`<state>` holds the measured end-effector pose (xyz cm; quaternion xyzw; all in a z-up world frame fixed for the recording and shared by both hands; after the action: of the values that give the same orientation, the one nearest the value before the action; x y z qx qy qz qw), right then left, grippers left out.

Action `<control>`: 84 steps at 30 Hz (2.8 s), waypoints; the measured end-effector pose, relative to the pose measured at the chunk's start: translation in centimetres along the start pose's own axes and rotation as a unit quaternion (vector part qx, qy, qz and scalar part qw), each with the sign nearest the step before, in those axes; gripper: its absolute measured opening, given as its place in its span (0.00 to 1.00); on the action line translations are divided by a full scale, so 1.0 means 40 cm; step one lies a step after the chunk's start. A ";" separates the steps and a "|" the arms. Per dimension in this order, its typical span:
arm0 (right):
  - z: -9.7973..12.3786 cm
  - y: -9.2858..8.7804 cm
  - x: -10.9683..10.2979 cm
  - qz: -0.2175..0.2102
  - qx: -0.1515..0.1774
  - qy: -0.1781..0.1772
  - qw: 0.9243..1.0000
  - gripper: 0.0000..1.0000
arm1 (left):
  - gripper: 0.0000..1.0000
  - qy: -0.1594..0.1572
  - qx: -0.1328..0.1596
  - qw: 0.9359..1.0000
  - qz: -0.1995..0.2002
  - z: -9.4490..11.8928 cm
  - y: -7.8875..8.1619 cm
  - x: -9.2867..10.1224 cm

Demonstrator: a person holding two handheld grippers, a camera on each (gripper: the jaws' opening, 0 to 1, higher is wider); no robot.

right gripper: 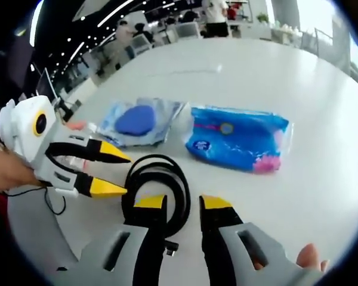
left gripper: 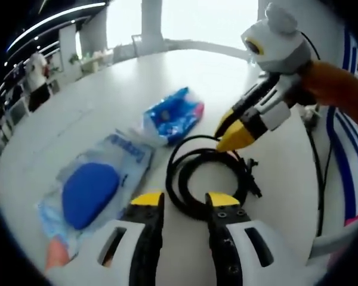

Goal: Arrange the tabletop items into an orderly group along one side of the table until the central work area is clear of visible clutter.

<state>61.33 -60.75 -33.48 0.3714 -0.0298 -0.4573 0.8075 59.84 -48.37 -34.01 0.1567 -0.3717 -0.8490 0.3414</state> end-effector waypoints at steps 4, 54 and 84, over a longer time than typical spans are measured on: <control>0.015 0.027 -0.023 0.019 0.025 -0.003 0.999 0.29 | 0.32 -0.008 0.014 1.000 0.001 0.015 0.011 0.012; 0.150 -0.003 -0.255 0.095 0.084 0.100 0.987 0.97 | 0.89 -0.102 0.067 0.992 -0.012 0.302 -0.007 0.176; 0.038 0.037 -0.519 0.164 0.056 0.172 0.970 0.97 | 0.87 -0.025 0.108 0.993 0.052 0.568 -0.175 0.051</control>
<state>49.75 -45.37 -25.42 0.4793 0.0230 -0.2451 0.8424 43.31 -34.43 -23.88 0.1515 -0.4772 -0.7889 0.3564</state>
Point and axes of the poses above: the point that each gripper's makers call its tool centre point, and the gripper's own axes: z roughly backward along the fingers, x roughly to its right, y roughly out of its top, the point moved 4 cm from there along z, roughly backward along the fingers, and after that the axes turned 5 degrees about y, right-handed, at the moved point
